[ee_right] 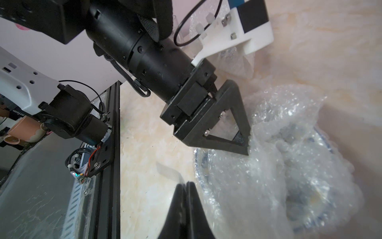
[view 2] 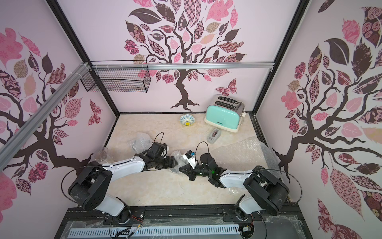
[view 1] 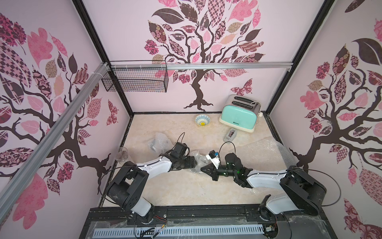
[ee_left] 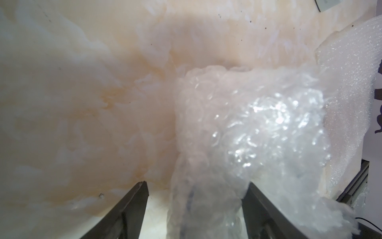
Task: Wrap bowls in bubble wrap
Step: Stick the tape on the bubble wrap.
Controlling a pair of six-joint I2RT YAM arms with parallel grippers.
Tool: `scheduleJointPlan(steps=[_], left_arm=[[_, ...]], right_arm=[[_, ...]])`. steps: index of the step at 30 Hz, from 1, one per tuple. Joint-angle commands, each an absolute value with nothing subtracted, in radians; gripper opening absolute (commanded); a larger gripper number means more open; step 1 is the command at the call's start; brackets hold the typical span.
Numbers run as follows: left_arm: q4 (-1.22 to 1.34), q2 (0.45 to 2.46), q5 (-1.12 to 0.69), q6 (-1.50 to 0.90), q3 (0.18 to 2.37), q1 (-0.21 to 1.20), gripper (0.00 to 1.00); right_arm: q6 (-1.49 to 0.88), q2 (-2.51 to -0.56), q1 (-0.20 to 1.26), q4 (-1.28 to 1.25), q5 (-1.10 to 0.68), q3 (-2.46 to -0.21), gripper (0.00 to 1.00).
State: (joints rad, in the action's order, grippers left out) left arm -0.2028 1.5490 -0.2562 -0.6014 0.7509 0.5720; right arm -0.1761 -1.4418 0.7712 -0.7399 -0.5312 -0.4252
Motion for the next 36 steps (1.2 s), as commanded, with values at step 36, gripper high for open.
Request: scheduleJointPlan(steps=[36], left_arm=[[-0.218, 1.575, -0.268, -0.587, 0.755, 0.583, 0.76]], right_arm=[[0.078, -1.744, 0.784, -1.313, -0.503, -0.318, 0.00]])
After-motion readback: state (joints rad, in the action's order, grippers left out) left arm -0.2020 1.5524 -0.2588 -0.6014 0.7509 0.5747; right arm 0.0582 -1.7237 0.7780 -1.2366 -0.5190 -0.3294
